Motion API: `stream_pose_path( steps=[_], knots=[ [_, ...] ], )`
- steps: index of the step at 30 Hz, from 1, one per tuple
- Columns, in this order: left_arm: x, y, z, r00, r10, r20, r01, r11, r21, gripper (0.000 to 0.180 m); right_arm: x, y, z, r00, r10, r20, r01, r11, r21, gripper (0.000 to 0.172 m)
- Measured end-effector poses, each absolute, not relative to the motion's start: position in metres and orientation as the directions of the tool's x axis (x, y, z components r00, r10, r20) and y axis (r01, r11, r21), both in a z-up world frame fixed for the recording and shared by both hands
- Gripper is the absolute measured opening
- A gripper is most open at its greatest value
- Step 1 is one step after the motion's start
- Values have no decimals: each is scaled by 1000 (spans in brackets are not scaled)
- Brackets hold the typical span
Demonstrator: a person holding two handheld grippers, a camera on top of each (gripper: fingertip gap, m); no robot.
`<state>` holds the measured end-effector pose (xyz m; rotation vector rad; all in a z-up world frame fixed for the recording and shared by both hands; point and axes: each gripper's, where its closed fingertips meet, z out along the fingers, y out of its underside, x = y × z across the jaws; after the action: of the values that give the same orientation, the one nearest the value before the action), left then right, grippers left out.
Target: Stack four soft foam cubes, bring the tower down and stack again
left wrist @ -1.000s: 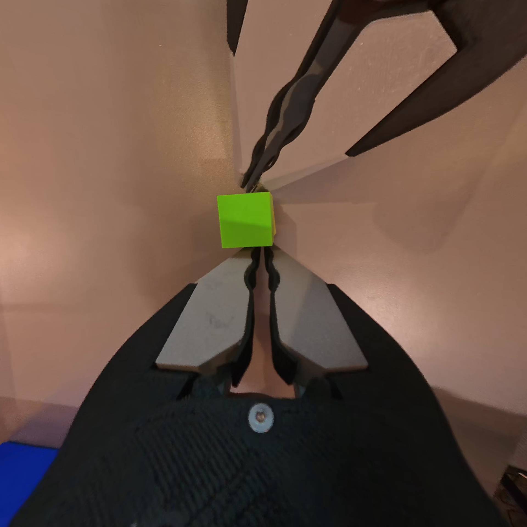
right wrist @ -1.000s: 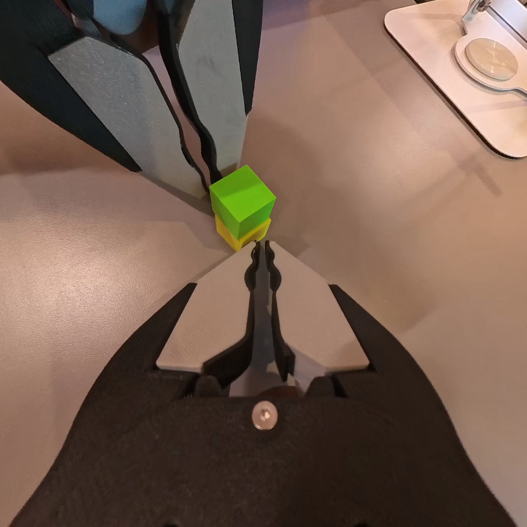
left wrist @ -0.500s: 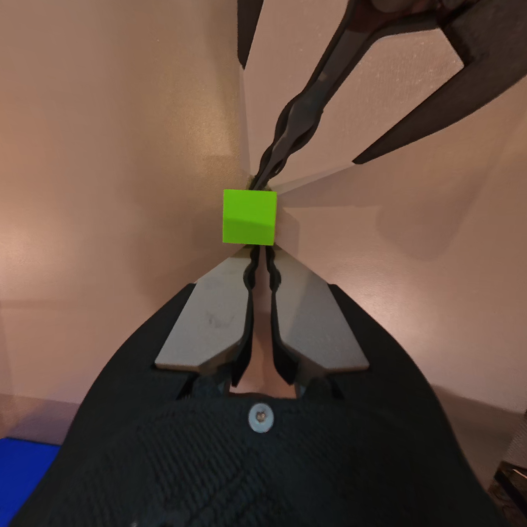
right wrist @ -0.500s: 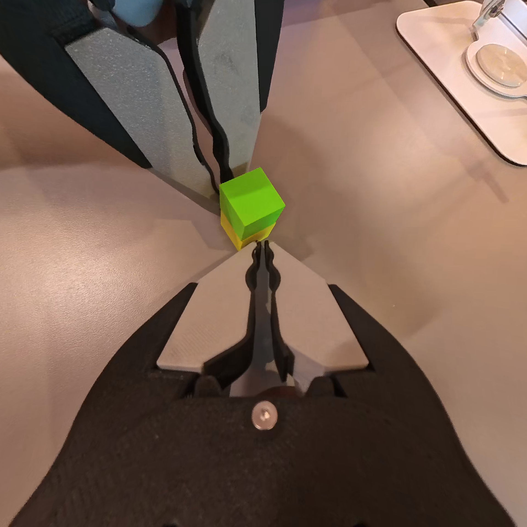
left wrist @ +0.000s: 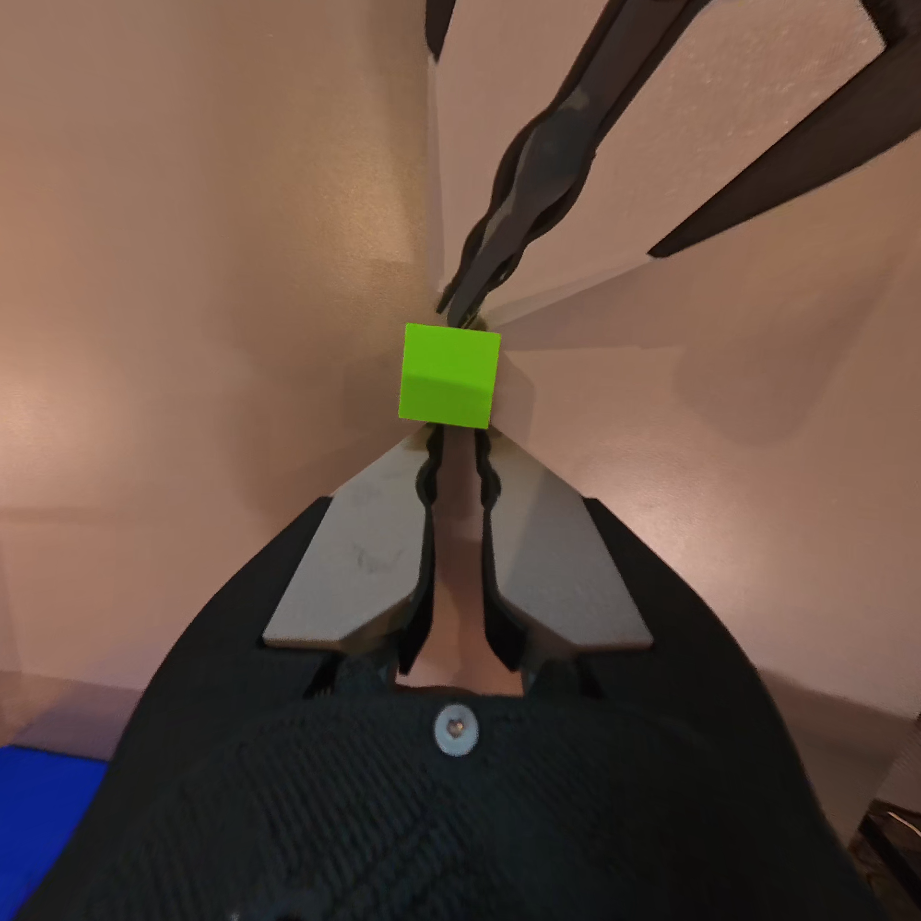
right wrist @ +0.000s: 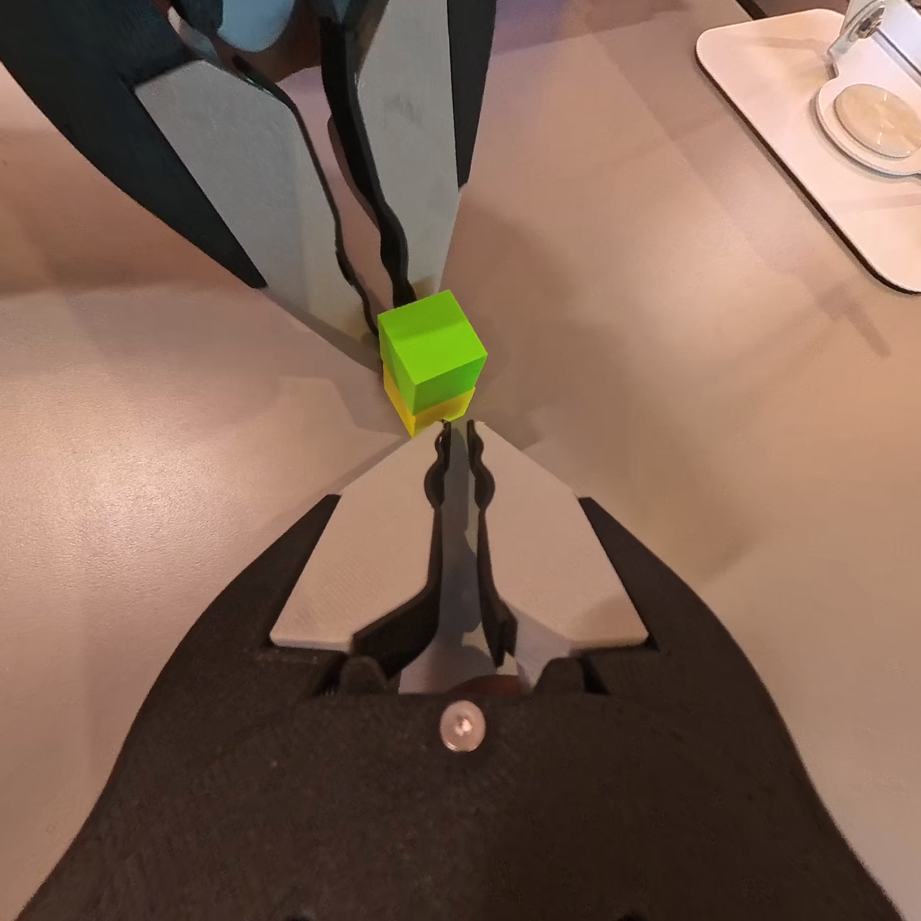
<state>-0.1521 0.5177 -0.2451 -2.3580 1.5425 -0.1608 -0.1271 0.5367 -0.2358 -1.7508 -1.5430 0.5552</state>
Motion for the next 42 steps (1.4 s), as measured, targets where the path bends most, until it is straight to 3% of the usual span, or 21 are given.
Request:
stream_pose_path(
  steps=[7, 11, 19, 26, 32, 42],
  knots=[
    [-168, 515, -238, 451, -888, -90, -861, -405, -308, 46, -122, 543, -226, 218, 968, 121, 626, -44, -778, 13],
    [-180, 509, -219, 480, -873, -81, -832, -424, -358, 51, -119, 546, -218, 235, 965, 113, 598, -52, -800, 15],
    [-220, 503, -146, 618, -783, -73, -668, -474, -574, 58, -115, 551, -200, 270, 959, 91, 527, -68, -847, 17],
    [-320, 527, -91, 866, -482, -132, -430, -584, -689, 58, -116, 551, -200, 270, 958, 93, 529, -67, -846, 18],
    [-416, 538, -85, 974, -165, -156, -227, -693, -684, 55, -118, 550, -201, 265, 960, 95, 530, -62, -846, 18],
    [-479, 550, -152, 981, -3, -194, -105, -851, -515, 58, -119, 548, -203, 255, 962, 101, 540, -55, -840, 18]
  ],
)
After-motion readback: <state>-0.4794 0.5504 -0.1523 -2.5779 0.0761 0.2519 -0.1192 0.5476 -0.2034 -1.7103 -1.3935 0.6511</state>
